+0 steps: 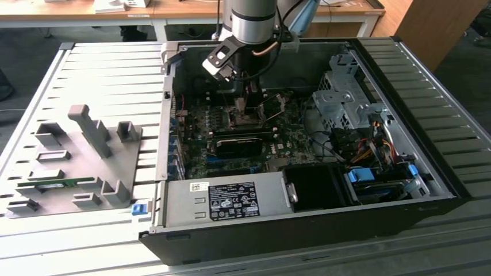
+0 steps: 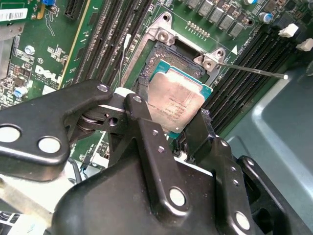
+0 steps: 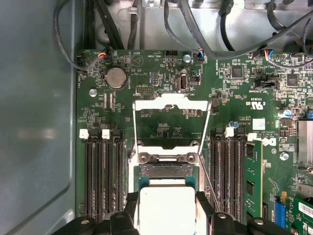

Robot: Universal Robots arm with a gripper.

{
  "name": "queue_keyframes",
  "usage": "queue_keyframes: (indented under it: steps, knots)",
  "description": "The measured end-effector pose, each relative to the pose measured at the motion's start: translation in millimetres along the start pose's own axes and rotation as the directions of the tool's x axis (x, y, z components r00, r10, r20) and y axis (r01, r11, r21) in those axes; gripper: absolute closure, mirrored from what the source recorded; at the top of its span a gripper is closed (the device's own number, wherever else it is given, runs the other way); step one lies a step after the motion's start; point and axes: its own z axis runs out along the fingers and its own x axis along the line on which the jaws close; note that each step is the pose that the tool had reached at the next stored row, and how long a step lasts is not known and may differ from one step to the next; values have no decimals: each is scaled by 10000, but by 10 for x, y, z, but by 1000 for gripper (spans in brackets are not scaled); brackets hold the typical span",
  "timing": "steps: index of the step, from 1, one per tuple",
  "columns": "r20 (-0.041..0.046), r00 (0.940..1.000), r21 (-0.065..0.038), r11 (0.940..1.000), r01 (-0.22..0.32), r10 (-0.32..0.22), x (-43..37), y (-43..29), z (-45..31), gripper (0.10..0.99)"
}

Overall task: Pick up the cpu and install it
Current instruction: 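Place the cpu into insertion slot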

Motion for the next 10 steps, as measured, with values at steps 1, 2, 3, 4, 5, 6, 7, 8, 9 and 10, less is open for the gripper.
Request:
queue_keyframes:
  steps: [1, 2, 3, 4, 5, 6, 7, 8, 9, 10]
  knots:
    - [2, 10000, 1, 10000, 0, 0, 0, 0, 0, 545]
    - [2, 10000, 1, 10000, 0, 0, 0, 0, 0, 545]
    - [0, 10000, 0, 10000, 0, 0, 0, 0, 1, 545]
    - [-1, 10000, -1, 10000, 0, 0, 0, 0, 2, 545]
    - [-1, 10000, -1, 10000, 0, 0, 0, 0, 2, 545]
    - [0, 10000, -1, 10000, 0, 0, 0, 0, 2, 545]
    - [-3, 10000, -2, 10000, 0, 0, 0, 0, 5, 545]
    - [-6, 10000, -3, 10000, 0, 0, 1, 0, 10, 545]
    - [-3, 10000, -2, 10000, 0, 0, 1, 3, 15, 545]
    - [0, 10000, -1, 10000, 1, -1, 0, 7, 21, 545]
